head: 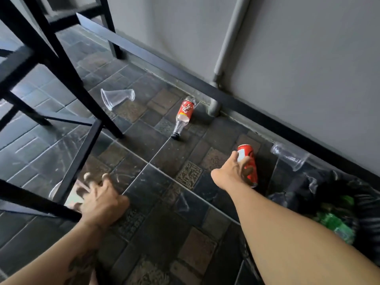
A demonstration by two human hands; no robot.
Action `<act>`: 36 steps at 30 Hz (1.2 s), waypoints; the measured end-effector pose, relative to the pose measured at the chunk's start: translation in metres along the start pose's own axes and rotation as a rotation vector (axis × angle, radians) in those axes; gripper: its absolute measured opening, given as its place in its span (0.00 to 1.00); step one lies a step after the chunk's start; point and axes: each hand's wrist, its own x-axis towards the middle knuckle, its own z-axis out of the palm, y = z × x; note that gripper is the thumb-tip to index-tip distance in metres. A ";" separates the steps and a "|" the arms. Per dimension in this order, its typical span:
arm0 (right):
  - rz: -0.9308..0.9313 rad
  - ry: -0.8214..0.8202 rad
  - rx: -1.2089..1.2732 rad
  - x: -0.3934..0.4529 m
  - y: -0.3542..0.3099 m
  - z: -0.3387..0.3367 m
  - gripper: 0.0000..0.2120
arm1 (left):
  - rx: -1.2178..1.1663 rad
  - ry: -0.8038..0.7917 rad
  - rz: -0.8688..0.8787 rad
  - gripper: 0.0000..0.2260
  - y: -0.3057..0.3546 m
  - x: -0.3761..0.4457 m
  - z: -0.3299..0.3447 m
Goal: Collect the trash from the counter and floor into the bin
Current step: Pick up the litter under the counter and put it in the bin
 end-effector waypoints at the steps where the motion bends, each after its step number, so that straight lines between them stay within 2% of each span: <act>1: 0.031 -0.004 0.007 0.005 0.003 0.000 0.40 | 0.004 -0.022 -0.009 0.37 -0.001 0.004 0.000; 4: 0.130 -0.010 0.029 0.017 0.009 0.001 0.42 | -0.003 -0.032 0.002 0.33 -0.010 0.016 0.000; 7: 0.216 -0.002 0.057 0.027 0.007 0.006 0.43 | 0.011 0.033 0.013 0.27 -0.019 0.018 -0.006; 9: 0.234 0.025 0.024 0.032 0.007 0.009 0.44 | 0.020 0.088 0.043 0.28 -0.025 0.020 -0.010; 12: 0.221 0.093 -0.043 0.038 0.010 0.013 0.46 | 0.050 0.085 0.108 0.27 -0.034 0.030 -0.007; 15: 0.233 0.150 -0.008 0.041 0.014 0.019 0.46 | 0.126 0.119 0.175 0.25 -0.037 0.034 0.001; 19: 0.222 0.194 0.049 0.042 0.009 0.032 0.44 | 0.309 0.202 0.373 0.24 -0.031 0.032 0.006; 22: 0.175 0.166 0.129 0.037 -0.004 0.046 0.44 | 0.293 0.253 0.577 0.20 -0.029 0.024 0.014; 23: 0.158 0.159 0.143 0.033 -0.009 0.050 0.43 | 0.254 0.292 0.598 0.19 -0.028 0.018 0.017; 25: 0.121 0.149 0.170 0.024 -0.020 0.056 0.42 | 0.143 0.340 0.495 0.21 -0.024 0.007 0.024; 27: 0.053 0.138 0.199 0.013 -0.030 0.062 0.40 | -0.035 0.308 0.282 0.27 -0.019 0.000 0.030; 29: -0.043 0.115 0.220 0.004 -0.039 0.064 0.38 | -0.199 0.306 0.139 0.32 -0.011 0.004 0.032; 32: -0.173 0.069 0.197 -0.009 -0.046 0.064 0.35 | -0.353 0.276 0.075 0.33 -0.002 0.023 0.026; 36: -0.367 -0.041 0.166 -0.022 -0.047 0.055 0.33 | -0.495 0.158 -0.045 0.32 0.001 0.052 0.006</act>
